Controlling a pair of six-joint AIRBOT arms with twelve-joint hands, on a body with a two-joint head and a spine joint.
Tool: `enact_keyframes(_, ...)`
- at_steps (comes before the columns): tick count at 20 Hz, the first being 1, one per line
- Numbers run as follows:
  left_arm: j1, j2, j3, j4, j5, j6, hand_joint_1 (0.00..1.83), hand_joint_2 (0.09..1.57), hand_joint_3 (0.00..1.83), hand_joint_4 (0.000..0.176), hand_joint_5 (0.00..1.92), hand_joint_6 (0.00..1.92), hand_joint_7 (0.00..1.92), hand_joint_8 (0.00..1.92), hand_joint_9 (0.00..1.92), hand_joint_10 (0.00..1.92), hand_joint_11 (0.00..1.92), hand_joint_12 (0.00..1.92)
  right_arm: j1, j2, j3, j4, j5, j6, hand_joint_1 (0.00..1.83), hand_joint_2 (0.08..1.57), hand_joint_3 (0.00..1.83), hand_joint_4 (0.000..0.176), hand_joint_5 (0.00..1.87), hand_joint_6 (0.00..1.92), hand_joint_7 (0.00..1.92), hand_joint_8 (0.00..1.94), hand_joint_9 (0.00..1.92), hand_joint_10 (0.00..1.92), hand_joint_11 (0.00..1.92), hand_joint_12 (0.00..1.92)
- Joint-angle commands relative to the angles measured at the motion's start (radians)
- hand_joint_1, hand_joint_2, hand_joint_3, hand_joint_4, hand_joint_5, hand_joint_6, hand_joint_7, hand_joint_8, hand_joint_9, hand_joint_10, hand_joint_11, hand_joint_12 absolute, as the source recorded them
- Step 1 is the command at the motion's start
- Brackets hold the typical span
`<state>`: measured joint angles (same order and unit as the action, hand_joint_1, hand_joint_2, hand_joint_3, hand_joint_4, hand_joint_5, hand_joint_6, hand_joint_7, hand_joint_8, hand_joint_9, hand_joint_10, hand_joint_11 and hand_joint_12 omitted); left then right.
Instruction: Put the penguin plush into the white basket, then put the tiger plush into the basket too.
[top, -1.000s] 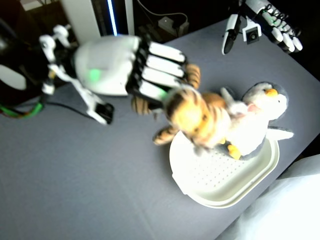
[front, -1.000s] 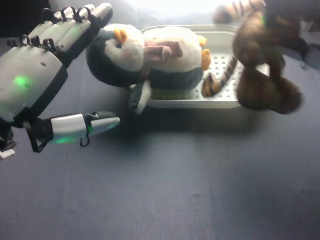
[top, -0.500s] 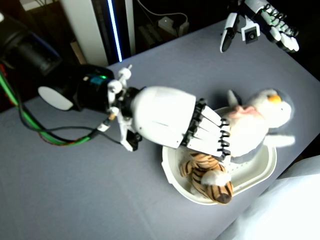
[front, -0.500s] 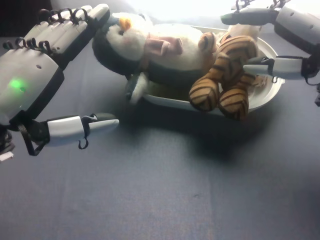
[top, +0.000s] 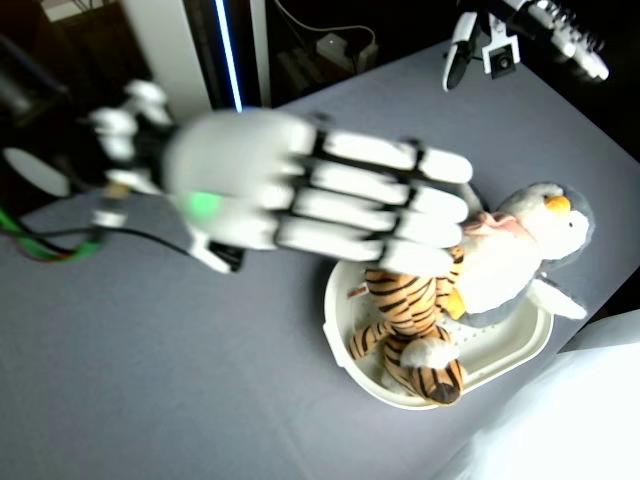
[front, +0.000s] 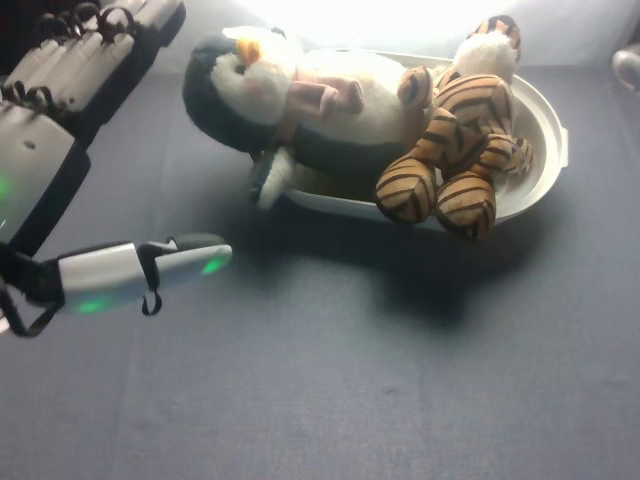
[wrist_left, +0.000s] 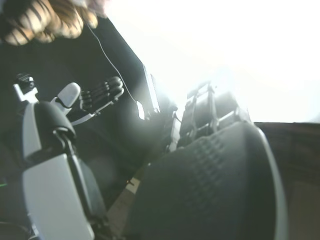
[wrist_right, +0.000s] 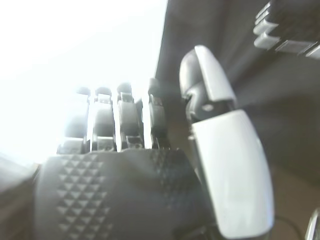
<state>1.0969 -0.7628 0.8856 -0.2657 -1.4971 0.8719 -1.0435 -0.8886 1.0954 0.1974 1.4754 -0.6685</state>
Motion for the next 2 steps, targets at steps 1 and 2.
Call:
enact_keyframes(1, -0.004, 0.004, 0.0, 0.006, -0.161, -0.007, 0.68, 0.86, 0.0, 0.127, 0.0, 0.0, 0.07, 0.0, 0.1, 0.01, 0.0, 0.62, 0.0, -0.002, -0.006, 0.009, 0.205, 0.012, 0.92, 1.17, 0.0, 0.06, 0.29, 0.01, 0.28, 0.01, 0.24, 0.02, 0.19, 0.08)
enact_keyframes(2, 0.001, 0.004, 0.0, 0.006, -0.178, -0.02, 0.67, 0.86, 0.0, 0.109, 0.0, 0.0, 0.09, 0.0, 0.12, 0.01, 0.0, 0.74, -0.021, -0.002, -0.016, 0.01, 0.251, 0.016, 0.92, 1.16, 0.0, 0.043, 0.29, 0.0, 0.3, 0.01, 0.28, 0.02, 0.24, 0.1)
